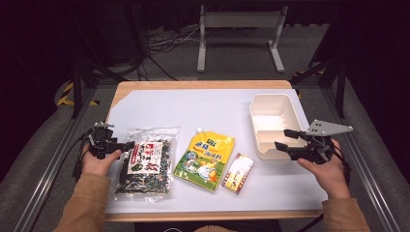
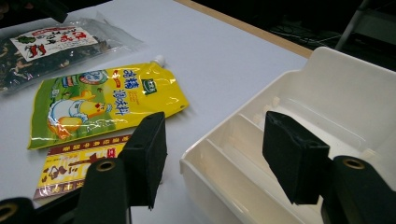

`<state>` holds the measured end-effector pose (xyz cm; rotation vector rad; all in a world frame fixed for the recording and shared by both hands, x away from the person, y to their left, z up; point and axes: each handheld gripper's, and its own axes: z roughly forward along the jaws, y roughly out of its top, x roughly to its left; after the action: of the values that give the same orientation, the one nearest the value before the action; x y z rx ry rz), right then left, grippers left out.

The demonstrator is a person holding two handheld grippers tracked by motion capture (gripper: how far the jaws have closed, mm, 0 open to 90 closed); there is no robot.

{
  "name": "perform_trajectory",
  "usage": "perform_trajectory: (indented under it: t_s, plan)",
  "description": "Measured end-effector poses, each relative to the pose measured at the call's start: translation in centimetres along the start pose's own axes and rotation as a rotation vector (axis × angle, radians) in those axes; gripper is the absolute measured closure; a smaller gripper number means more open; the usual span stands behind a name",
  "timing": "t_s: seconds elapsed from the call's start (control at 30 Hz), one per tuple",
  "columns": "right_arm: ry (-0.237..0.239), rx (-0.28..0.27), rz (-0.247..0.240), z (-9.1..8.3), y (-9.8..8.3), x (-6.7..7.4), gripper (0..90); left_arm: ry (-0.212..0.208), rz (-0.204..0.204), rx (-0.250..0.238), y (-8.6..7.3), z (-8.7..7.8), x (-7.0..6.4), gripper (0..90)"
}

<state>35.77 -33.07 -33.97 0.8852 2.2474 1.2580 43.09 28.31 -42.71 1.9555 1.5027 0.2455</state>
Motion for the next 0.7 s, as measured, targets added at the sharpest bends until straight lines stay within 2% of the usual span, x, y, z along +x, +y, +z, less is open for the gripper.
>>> perform_trajectory:
  t_s: [0.07,0.13,0.4,0.47,0.63,0.7]
  plan:
    - [0.002,0.0,0.0,0.1,0.0,0.0,40.1,-0.006,-0.029,0.01,0.1,0.3,0.3,24.0]
    - [0.004,0.002,0.001,0.1,0.0,0.0,40.0,-0.021,-0.04,0.015,0.2,0.5,0.4,25.1]
    - [0.013,0.011,0.002,0.4,-0.1,0.1,39.7,-0.073,-0.065,0.054,0.5,1.3,0.7,25.8]
    - [0.024,0.003,0.006,0.4,-0.1,0.2,39.7,-0.087,-0.062,0.062,0.5,1.5,0.7,28.3]
    - [0.028,-0.004,0.008,0.3,0.0,0.2,39.6,-0.075,-0.038,0.065,0.5,1.6,0.3,33.4]
    - [0.029,-0.003,0.011,0.3,0.0,0.2,39.5,-0.091,-0.046,0.069,0.5,1.6,0.1,40.1]
